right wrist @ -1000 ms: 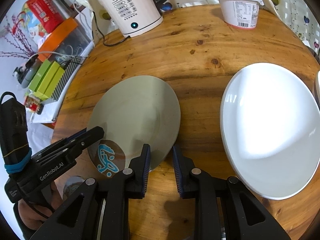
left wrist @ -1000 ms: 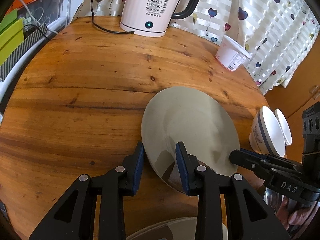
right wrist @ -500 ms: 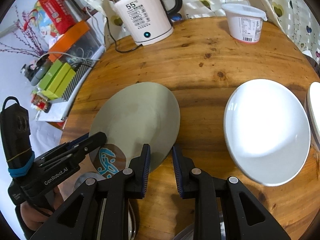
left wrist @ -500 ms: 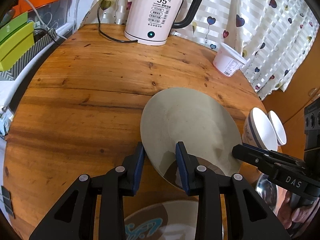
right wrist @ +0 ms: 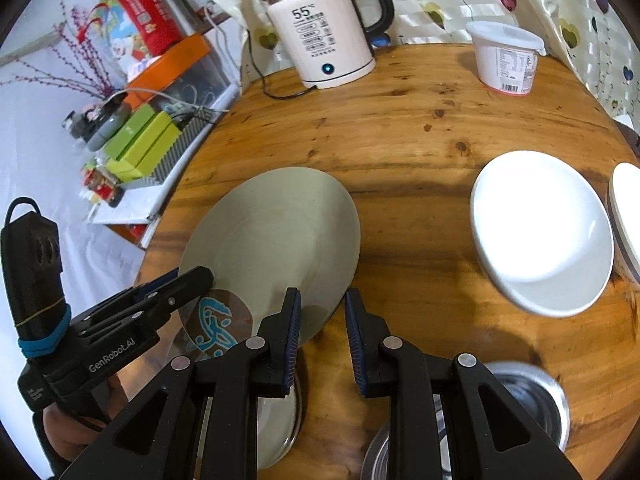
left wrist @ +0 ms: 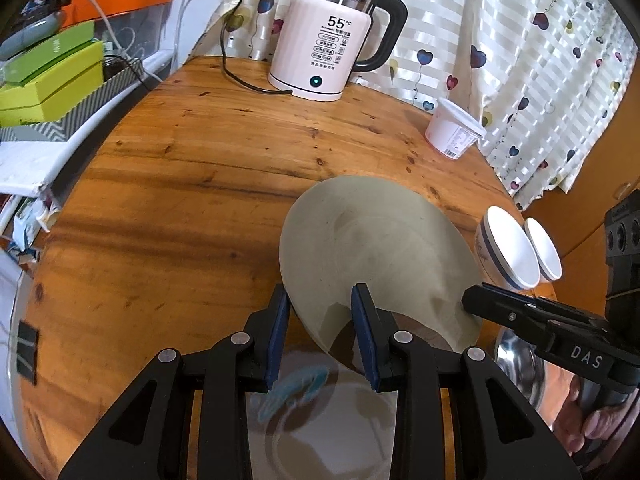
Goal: Organize plates and bowls
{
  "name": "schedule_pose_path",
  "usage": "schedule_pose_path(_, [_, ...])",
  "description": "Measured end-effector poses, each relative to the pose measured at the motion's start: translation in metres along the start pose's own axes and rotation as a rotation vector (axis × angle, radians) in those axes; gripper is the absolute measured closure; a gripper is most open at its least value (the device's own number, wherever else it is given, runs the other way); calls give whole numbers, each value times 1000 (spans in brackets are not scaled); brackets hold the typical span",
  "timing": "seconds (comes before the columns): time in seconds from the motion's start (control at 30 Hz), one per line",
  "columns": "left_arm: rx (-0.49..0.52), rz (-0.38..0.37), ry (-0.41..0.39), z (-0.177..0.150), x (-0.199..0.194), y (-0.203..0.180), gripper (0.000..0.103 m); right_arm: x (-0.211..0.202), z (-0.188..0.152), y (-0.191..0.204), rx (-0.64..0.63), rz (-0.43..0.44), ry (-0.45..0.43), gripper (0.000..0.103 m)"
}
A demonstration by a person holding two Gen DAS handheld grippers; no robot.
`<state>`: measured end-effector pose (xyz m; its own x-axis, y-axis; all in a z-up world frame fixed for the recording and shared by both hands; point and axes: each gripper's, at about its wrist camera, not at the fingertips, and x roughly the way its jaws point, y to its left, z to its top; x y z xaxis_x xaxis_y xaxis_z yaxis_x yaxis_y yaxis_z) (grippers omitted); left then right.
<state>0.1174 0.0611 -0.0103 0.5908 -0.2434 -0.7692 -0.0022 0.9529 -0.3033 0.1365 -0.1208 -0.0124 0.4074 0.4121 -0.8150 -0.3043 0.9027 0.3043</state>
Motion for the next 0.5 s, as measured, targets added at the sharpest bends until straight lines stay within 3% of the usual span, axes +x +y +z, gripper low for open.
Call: schedule_pose_path(0.5, [-26,42,-31,-46,-38,9,70,-5,-32,24,-61,29,30,81])
